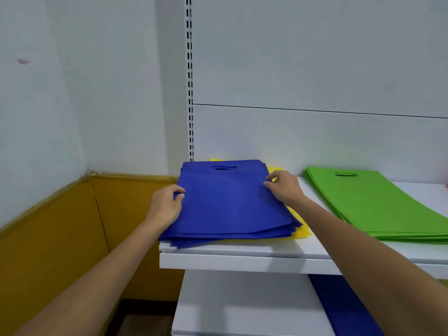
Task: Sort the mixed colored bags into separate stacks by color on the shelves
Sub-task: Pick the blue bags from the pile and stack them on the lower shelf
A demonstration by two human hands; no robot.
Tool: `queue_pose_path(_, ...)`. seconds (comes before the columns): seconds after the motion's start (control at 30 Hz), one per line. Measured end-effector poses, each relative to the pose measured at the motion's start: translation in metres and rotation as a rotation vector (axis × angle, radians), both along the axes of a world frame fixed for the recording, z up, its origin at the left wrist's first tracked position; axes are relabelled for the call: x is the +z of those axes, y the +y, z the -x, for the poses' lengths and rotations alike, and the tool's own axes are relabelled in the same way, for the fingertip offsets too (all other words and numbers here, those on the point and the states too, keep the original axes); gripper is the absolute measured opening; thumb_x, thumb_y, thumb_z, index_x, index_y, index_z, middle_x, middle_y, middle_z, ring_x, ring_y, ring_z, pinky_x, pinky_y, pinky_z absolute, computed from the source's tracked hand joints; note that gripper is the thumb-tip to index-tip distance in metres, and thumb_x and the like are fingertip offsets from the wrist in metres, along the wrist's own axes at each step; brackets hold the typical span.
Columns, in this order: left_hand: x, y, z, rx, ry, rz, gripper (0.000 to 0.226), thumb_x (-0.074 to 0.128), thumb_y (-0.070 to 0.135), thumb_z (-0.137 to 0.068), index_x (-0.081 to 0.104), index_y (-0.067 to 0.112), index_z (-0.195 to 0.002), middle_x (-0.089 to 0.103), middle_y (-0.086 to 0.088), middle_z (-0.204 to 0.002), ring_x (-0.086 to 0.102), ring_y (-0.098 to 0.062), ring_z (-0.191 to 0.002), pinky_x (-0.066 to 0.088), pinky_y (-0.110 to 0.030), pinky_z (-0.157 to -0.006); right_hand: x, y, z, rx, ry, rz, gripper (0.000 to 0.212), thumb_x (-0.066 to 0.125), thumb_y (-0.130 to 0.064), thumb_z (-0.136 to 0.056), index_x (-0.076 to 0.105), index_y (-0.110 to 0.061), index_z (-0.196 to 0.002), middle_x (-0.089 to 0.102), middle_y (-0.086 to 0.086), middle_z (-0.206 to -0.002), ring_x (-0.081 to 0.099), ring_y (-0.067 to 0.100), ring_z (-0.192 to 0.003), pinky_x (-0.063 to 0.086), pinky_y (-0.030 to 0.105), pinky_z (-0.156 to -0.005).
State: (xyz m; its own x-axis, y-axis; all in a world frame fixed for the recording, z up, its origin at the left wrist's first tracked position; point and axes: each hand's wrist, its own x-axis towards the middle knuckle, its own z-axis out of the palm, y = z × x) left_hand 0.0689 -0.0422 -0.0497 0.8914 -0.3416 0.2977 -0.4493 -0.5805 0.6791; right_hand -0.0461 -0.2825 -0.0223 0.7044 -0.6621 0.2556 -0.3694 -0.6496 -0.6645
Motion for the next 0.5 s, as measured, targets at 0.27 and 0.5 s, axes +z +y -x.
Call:
queue_pose_path(0.27,-0.001,0.006,-0.004,-0.010,0.050,0.028,0.032,0.056,0.007,-0.089,0.058,0.010,-0.121,0.057,-0.006,-0.129,0.051,-0.019,-0.119,0.041,-0.026,-0.096,-0.010,0.010,0.006,-0.021,-0.008,-0.065,0.031,0.049,-0.008,-0.088,0.061,-0.008,-0.117,0.059,0.009,-0.120,0.053,0.021,-0.107,0.034,0.018,-0.074)
queue_pose_path(0.5,0.004,0.003,-0.002,-0.061,0.008,0.042,0.027,0.054,0.013,-0.092,0.063,0.008,-0.117,0.061,-0.006,-0.124,0.054,-0.020,-0.113,0.040,-0.025,-0.092,-0.016,0.009,0.011,-0.117,-0.051,0.056,0.027,0.053,-0.004,-0.087,0.060,-0.005,-0.113,0.059,0.010,-0.107,0.052,0.022,-0.094,0.033,0.018,-0.070)
